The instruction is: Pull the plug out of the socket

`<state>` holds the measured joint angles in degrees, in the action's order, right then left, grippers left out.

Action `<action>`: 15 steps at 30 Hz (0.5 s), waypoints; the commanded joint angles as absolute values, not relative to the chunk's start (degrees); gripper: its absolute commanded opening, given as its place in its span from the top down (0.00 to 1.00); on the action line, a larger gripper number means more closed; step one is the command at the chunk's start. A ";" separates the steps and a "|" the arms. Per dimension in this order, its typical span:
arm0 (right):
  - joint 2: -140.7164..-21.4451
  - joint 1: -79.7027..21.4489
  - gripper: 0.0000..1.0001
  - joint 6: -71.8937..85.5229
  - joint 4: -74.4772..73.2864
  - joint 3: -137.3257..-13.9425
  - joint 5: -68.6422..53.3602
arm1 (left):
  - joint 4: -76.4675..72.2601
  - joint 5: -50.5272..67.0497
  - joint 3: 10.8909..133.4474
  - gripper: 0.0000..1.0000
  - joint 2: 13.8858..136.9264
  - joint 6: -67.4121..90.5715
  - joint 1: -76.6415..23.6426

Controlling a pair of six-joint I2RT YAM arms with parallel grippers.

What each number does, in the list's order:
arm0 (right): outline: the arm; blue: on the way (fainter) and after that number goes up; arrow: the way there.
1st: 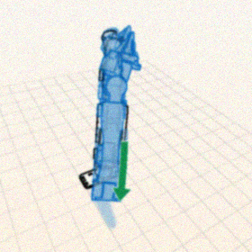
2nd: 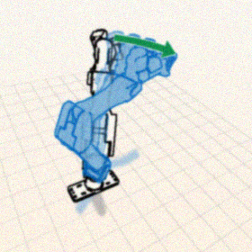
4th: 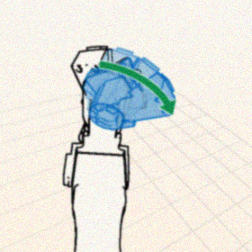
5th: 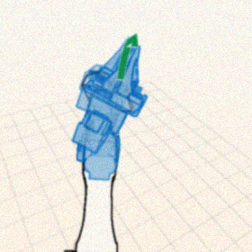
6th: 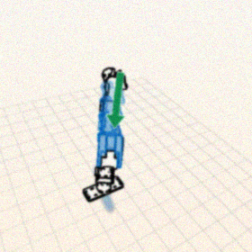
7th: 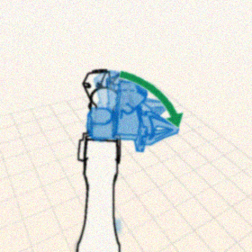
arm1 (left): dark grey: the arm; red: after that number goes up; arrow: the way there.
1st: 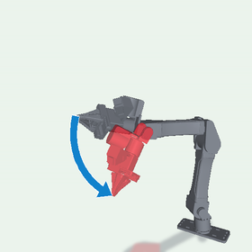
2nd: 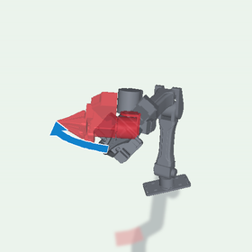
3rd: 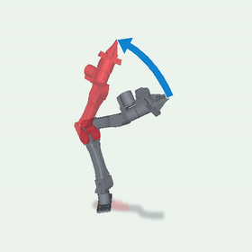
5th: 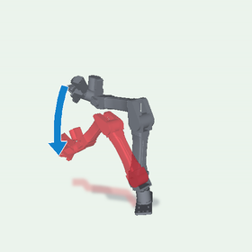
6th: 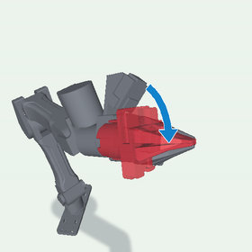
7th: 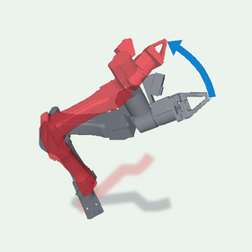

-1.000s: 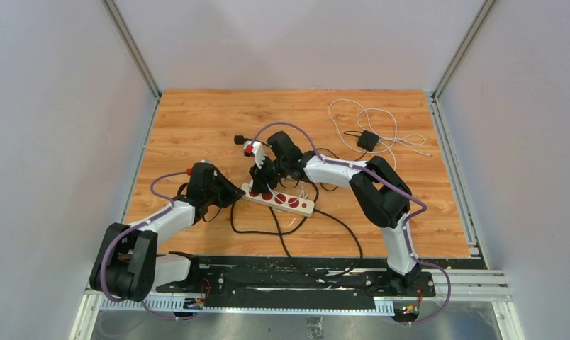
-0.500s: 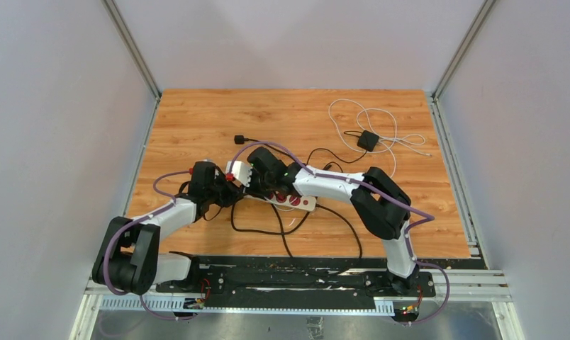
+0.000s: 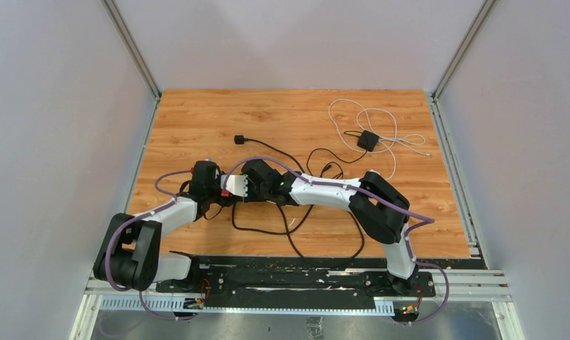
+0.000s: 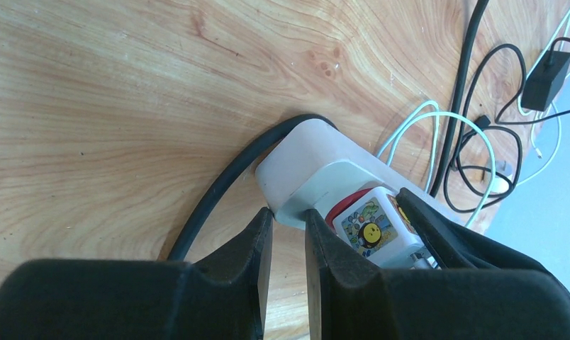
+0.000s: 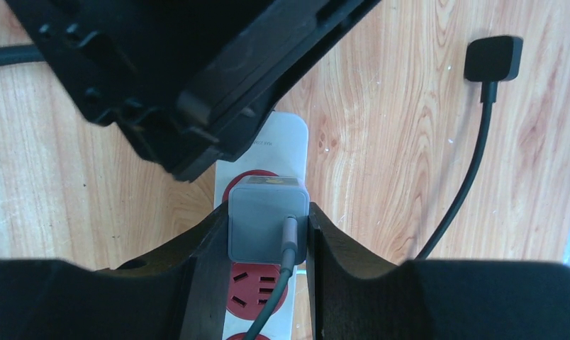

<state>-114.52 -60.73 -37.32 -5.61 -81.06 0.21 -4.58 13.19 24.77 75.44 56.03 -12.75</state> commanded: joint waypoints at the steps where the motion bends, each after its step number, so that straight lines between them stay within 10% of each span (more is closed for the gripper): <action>1: -116.39 -63.19 1.00 -45.74 -8.39 -75.31 -6.49 | 2.27 9.02 23.32 0.83 79.86 53.57 -13.27; 15: -122.31 -50.41 1.00 -26.80 -18.83 -86.77 -47.73 | 1.78 7.41 29.56 0.78 81.20 53.28 -13.18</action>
<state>-116.73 -52.64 -35.38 -9.10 -85.30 -20.05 -0.69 13.17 28.77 77.25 55.51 -12.84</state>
